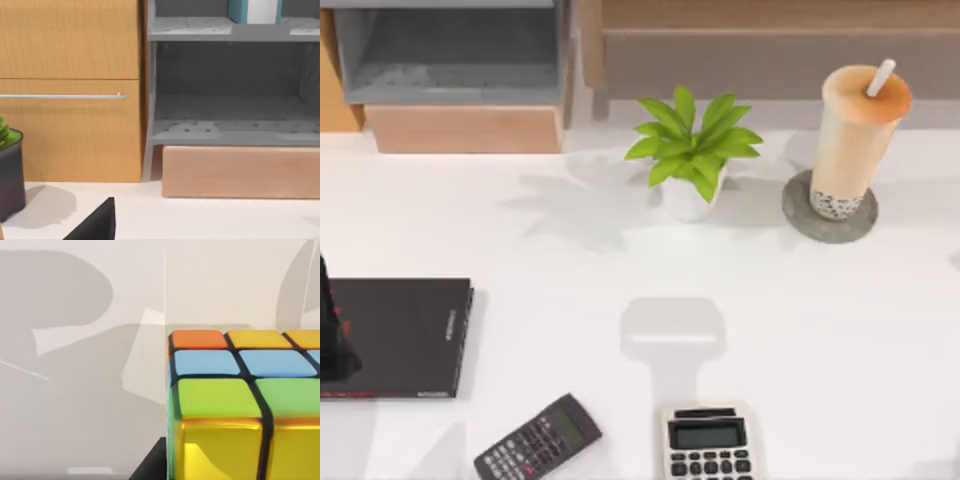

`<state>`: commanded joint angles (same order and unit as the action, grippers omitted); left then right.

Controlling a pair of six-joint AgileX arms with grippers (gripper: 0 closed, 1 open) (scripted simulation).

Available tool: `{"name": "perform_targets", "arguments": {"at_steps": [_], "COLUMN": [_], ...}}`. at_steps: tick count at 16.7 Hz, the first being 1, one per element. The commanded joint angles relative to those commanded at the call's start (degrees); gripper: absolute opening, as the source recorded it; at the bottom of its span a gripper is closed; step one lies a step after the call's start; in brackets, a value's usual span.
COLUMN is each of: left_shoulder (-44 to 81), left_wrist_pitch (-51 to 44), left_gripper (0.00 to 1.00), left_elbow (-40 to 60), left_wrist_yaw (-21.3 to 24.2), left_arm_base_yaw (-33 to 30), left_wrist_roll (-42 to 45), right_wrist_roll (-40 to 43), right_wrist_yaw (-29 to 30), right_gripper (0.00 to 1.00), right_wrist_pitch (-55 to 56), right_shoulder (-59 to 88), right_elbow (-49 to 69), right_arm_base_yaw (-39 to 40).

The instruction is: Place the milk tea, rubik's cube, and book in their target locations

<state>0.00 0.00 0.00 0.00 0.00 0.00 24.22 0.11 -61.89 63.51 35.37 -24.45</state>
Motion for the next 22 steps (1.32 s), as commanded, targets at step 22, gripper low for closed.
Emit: {"name": "perform_targets", "arguments": {"at_steps": [22], "left_shoulder": [0.0], "left_wrist_pitch": [0.0], "left_gripper": [1.0], "left_elbow": [0.0], "left_wrist_yaw": [0.0], "left_arm_base_yaw": [0.0], "left_wrist_roll": [0.0], "right_wrist_roll": [-24.86], "right_wrist_yaw": [20.08], "right_gripper": [0.0], "right_wrist_pitch": [67.68], "right_shoulder": [27.16], "right_elbow": [48.86], "right_arm_base_yaw": [43.25]}}
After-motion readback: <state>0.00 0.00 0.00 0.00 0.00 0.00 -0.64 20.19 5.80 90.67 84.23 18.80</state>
